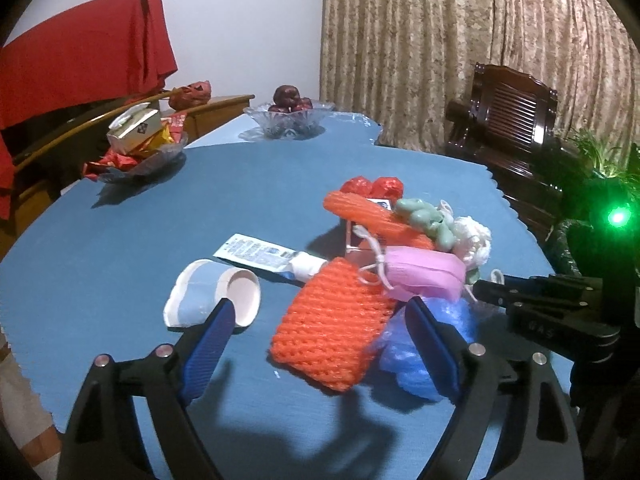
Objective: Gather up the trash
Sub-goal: 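Grasp the pink mask with the left gripper while the right gripper grasps the white cloth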
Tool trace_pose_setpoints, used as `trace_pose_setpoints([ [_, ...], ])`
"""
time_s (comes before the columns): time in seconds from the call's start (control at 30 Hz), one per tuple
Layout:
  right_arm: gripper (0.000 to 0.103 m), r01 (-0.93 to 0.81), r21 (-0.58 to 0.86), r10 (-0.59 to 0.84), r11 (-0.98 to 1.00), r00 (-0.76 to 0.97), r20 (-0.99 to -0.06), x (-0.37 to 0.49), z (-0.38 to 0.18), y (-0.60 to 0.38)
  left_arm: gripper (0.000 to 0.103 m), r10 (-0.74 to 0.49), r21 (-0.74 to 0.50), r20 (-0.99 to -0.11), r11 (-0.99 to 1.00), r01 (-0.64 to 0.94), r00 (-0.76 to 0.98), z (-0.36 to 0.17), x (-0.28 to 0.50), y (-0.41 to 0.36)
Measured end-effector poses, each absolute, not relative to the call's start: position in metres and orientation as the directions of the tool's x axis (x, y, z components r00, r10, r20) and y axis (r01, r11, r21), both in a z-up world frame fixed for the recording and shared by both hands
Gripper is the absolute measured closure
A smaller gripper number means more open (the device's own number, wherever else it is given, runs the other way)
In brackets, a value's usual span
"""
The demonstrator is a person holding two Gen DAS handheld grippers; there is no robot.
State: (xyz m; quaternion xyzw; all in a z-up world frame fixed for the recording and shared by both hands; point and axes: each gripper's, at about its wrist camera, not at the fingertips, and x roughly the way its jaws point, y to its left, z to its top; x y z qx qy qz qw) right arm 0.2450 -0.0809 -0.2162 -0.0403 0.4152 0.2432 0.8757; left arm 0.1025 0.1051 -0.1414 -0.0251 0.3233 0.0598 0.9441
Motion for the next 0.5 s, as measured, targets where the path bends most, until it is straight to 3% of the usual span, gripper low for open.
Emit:
trace_pose_setpoints([
  [0.03, 0.097, -0.464, 0.14, 0.403, 0.875, 0.535, -0.743, 0.243, -0.214, -0.083, 0.018, 0.088, -0.013, -0.614, 0.993, -0.121, 0.784, -0.141, 0.103, 0.103],
  [0.07, 0.098, -0.467, 0.139, 0.404, 0.873, 0.534, -0.743, 0.24, -0.21, -0.087, 0.018, 0.083, -0.013, -0.614, 0.993, -0.116, 0.785, -0.141, 0.103, 0.101],
  [0.43, 0.099, -0.415, 0.079, 0.32, 0.907, 0.553, -0.77, 0.207, -0.203, -0.131, 0.021, 0.009, -0.026, -0.632, 0.999, -0.033, 0.775, -0.147, 0.102, 0.072],
  [0.5, 0.094, -0.408, 0.087, 0.319, 0.909, 0.545, -0.776, 0.204, -0.207, -0.136, 0.022, 0.001, -0.027, -0.635, 0.999, -0.023, 0.773, -0.148, 0.103, 0.067],
])
